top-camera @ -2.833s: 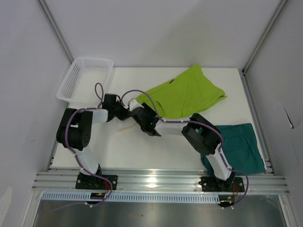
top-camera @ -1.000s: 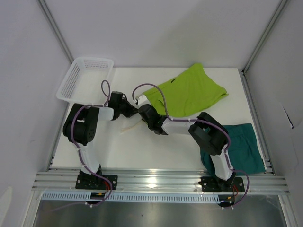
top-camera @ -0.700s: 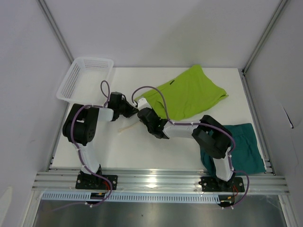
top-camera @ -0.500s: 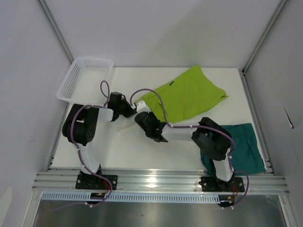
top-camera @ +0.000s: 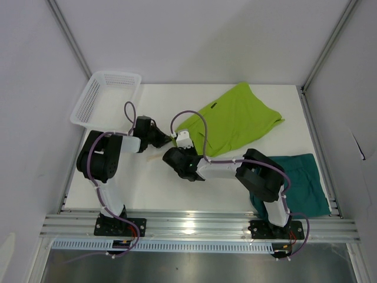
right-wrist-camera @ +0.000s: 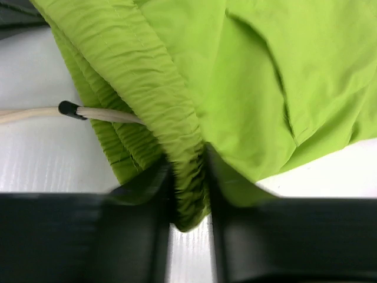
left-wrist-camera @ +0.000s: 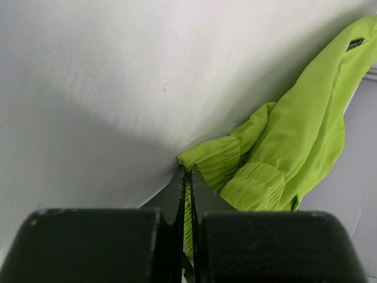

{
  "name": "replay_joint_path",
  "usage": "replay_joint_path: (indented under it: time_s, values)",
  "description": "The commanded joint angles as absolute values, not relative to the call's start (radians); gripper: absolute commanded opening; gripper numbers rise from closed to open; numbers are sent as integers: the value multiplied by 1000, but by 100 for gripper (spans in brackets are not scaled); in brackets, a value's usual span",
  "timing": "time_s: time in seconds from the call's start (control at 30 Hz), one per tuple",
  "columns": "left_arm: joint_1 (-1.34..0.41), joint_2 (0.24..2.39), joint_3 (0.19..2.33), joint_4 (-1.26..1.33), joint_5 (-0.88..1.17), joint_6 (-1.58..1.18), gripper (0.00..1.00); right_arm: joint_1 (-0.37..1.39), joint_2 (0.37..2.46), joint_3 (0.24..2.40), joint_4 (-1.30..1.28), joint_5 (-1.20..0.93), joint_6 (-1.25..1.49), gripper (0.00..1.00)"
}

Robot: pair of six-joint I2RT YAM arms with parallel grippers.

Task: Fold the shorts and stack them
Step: Fold the shorts

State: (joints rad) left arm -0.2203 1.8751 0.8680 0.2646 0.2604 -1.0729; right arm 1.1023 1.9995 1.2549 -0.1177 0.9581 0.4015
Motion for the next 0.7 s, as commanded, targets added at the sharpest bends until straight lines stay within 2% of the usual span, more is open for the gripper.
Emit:
replay_joint_path:
  time_s: [0.0,0.07,0.27,0.53,0.63,0.67]
  values:
    - [-192,1833,854,305,192,-1060,0,1121,2017,1263,-207,983,480,38]
    - [-190,1833,850,308,193,-1061,0,1124,1985,1235,-145,924,457,41]
    - [-186,1836,844,313,202,-1063,0,1120,1837,1117,18,717,393,60]
    - [-184,1835,851,319,213,-1062,0,1049,1692,1100,57,510,359,62]
    - [-184,1835,848,322,215,-1062,0,985,1680,1101,97,407,360,58]
    - [-183,1835,848,322,215,-1060,0,968,1683,1106,106,376,365,49]
